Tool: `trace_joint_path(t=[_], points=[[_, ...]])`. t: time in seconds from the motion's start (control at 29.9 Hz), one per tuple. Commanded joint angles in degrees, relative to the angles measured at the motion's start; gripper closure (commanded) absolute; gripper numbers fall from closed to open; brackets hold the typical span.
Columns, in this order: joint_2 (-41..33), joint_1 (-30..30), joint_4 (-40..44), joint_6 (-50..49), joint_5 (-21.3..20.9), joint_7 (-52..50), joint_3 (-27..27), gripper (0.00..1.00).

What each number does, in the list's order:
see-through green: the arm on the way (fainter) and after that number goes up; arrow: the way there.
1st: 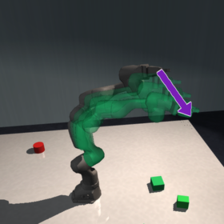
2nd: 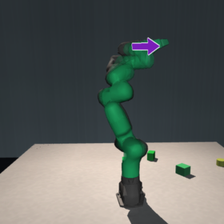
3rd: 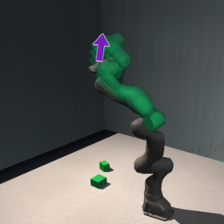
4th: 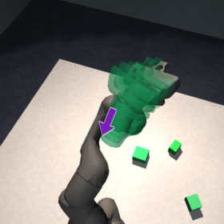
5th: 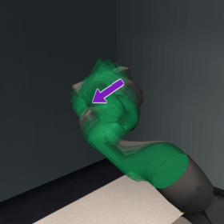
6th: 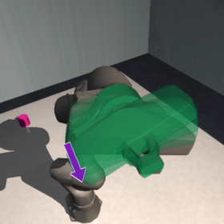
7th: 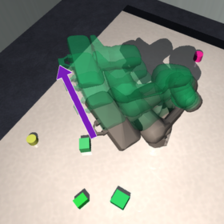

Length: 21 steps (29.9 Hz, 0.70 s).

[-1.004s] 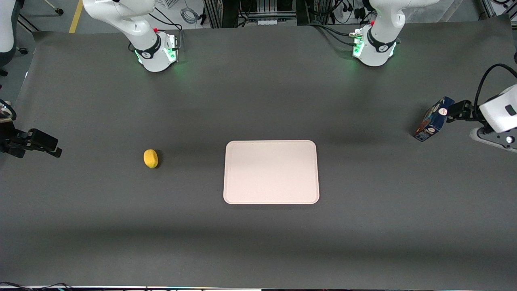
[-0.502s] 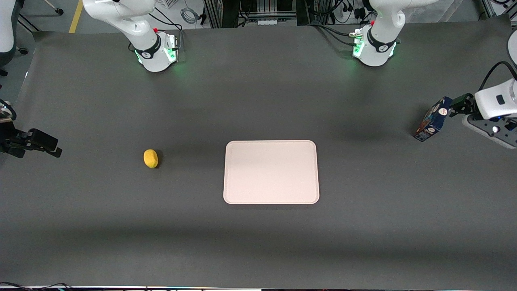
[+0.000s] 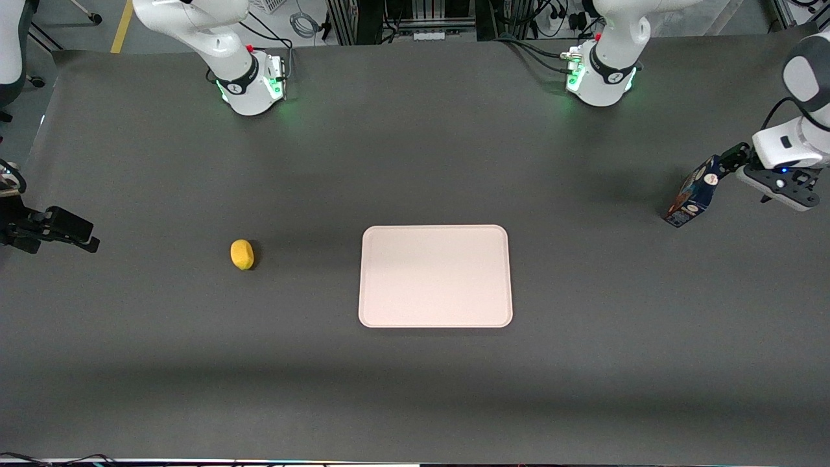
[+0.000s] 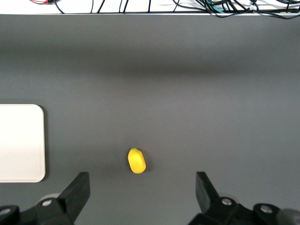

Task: Place cookie box on tray

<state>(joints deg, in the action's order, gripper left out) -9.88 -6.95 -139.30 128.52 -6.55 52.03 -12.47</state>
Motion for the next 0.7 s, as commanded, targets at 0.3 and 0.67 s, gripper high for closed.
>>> trace_joint_path(t=[0.3,0.67], points=[[-3.3,0.01,-7.83,5.15,-0.31,2.73,-3.61,0.0],[-4.36,0.01,-13.01,10.87,0.22,2.82,-6.6,0.0]])
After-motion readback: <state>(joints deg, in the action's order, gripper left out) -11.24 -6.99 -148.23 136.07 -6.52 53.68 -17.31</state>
